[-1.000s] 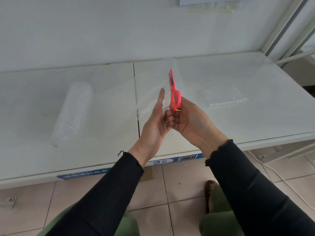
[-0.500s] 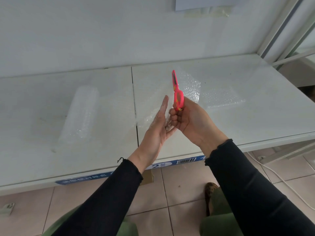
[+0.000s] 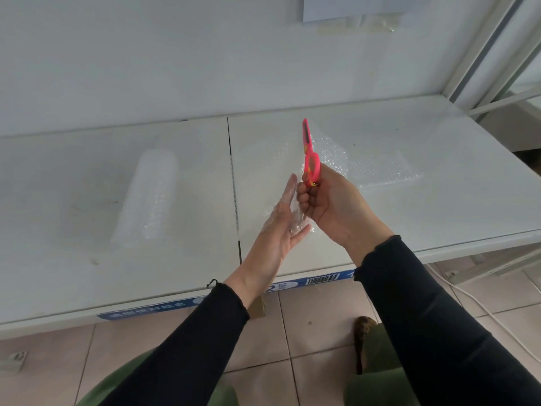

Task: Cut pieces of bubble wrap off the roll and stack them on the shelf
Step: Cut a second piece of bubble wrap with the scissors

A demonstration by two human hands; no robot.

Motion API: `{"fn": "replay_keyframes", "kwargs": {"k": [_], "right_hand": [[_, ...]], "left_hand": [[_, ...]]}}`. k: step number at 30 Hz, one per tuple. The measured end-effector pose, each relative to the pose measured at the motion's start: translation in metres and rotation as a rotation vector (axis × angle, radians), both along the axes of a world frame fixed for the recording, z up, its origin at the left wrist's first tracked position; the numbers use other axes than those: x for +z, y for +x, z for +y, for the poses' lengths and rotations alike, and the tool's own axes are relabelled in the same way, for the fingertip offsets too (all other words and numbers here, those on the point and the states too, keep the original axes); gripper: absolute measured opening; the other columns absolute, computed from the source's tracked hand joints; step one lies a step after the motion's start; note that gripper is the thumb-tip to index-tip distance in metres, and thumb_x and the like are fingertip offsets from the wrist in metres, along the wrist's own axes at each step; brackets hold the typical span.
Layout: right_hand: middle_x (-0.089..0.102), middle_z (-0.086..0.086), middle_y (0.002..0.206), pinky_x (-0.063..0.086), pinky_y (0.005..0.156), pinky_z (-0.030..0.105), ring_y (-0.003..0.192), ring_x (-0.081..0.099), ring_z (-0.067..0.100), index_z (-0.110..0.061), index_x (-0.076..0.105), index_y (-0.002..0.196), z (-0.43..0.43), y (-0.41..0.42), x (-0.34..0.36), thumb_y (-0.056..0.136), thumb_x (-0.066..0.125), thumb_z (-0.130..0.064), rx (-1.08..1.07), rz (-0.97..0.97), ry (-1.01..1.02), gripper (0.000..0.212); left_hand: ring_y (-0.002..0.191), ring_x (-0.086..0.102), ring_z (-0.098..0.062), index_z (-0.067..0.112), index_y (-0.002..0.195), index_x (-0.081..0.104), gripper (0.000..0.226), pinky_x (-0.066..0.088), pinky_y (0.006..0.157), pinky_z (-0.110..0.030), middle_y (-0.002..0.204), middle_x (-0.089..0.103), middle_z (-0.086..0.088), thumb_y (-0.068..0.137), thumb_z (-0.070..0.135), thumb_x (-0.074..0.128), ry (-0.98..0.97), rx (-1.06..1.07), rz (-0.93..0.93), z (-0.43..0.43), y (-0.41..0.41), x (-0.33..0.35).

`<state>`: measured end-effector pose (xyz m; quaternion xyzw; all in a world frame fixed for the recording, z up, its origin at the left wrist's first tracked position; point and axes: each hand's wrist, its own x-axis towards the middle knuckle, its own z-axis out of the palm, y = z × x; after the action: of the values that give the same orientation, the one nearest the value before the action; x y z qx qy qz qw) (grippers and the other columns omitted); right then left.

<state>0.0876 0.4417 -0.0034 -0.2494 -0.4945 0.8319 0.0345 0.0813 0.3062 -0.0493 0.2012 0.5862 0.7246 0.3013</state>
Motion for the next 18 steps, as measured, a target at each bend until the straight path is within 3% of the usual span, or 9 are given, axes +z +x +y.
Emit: {"fn": "replay_keyframes", "kwargs": {"k": [4, 11, 18], "right_hand": [[0.057, -0.001, 0.06, 0.047, 0.058, 0.023, 0.054, 0.051, 0.011, -0.016, 0.057, 0.073, 0.006, -0.004, 0.004, 0.099, 0.054, -0.039, -0.033, 0.011, -0.028, 0.036], [0.057, 0.0, 0.062, 0.047, 0.058, 0.023, 0.054, 0.05, 0.012, -0.015, 0.057, 0.073, 0.008, -0.007, 0.004, 0.098, 0.056, -0.032, -0.055, 0.002, -0.044, 0.031], [0.054, 0.0, 0.064, 0.045, 0.061, 0.023, 0.056, 0.05, 0.011, -0.017, 0.056, 0.071, 0.015, -0.009, 0.01, 0.097, 0.055, -0.045, -0.028, 0.012, -0.074, 0.039]], "left_hand": [[0.152, 0.03, -0.01, 0.048, 0.157, 0.019, 0.047, 0.033, 0.122, -0.038, 0.166, 0.014, 0.026, 0.111, 0.042, 0.021, -0.02, -0.023, 0.034, 0.0, 0.006, 0.001], [0.15, 0.032, -0.007, 0.051, 0.156, 0.018, 0.046, 0.032, 0.122, -0.039, 0.164, 0.014, 0.03, 0.111, 0.043, 0.019, -0.015, -0.038, 0.04, 0.001, 0.007, 0.0], [0.146, 0.039, -0.005, 0.049, 0.158, 0.018, 0.046, 0.03, 0.124, -0.045, 0.162, 0.017, 0.033, 0.112, 0.041, 0.018, -0.018, -0.062, 0.03, -0.001, 0.01, -0.002]]}}
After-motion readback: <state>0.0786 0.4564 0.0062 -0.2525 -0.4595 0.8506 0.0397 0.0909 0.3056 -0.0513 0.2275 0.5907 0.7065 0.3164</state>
